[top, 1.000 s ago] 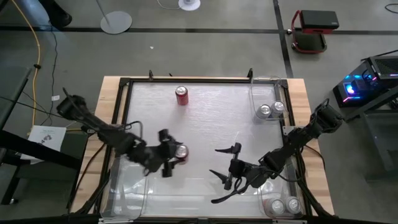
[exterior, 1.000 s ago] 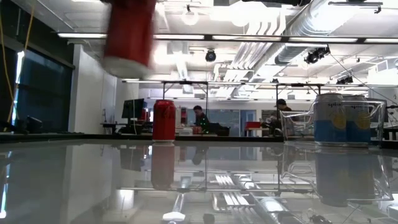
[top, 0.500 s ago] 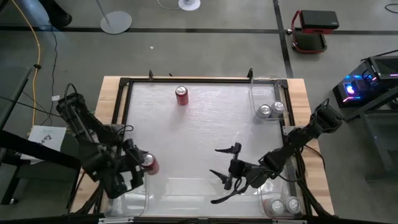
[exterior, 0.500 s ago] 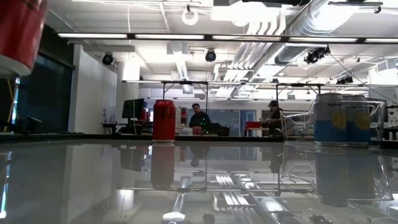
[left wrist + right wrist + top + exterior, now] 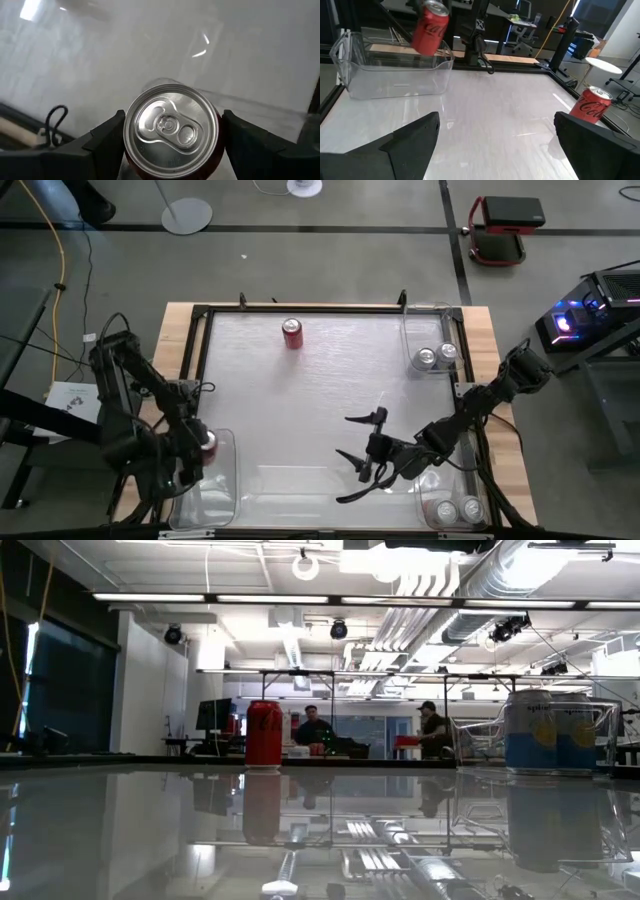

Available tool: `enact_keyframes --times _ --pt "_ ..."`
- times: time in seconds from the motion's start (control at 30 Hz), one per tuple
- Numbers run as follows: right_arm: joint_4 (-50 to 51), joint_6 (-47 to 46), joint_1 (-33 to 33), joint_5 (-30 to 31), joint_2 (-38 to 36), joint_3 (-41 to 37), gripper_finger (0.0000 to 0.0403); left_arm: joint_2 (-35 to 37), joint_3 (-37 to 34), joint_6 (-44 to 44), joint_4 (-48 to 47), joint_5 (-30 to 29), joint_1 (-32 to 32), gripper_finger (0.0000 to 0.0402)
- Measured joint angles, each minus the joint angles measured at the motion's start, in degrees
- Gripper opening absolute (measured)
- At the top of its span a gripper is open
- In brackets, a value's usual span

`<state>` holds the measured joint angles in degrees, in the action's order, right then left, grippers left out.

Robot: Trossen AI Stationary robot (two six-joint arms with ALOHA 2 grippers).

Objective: Sort soda cans
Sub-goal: Put the bottom red-black soda can into the bottom left transparent bin

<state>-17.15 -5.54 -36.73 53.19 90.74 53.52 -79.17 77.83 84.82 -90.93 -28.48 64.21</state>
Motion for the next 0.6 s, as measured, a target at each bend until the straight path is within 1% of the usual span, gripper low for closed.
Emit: enact_keyframes --times 0.07,0.13,0.23,0.37,0.6 --pt "0.11 -0.10 -0.02 0.00 0.00 0.00 0.0383 -0.23 -1.07 1.11 1.35 -0.16 1.25 0.0274" --pt "0.15 -0.10 -0.03 -0.01 0.00 0.00 0.0383 -0.38 -2.74 4.79 2.05 -0.79 2.60 0.0274" --pt "0.15 -0.03 -0.02 -0.01 0.00 0.00 0.0383 -1.13 -6.05 8.90 0.69 0.96 4.54 0.0274" --pt "0.19 -0.02 -0.04 -0.02 0.00 0.00 0.0383 -1.55 -10.09 15.03 1.60 2.69 7.46 0.0274" --pt "0.20 -0.02 -0.02 -0.02 0.00 0.00 0.0383 -1.65 -14.83 22.83 3.52 2.58 12.05 0.0276"
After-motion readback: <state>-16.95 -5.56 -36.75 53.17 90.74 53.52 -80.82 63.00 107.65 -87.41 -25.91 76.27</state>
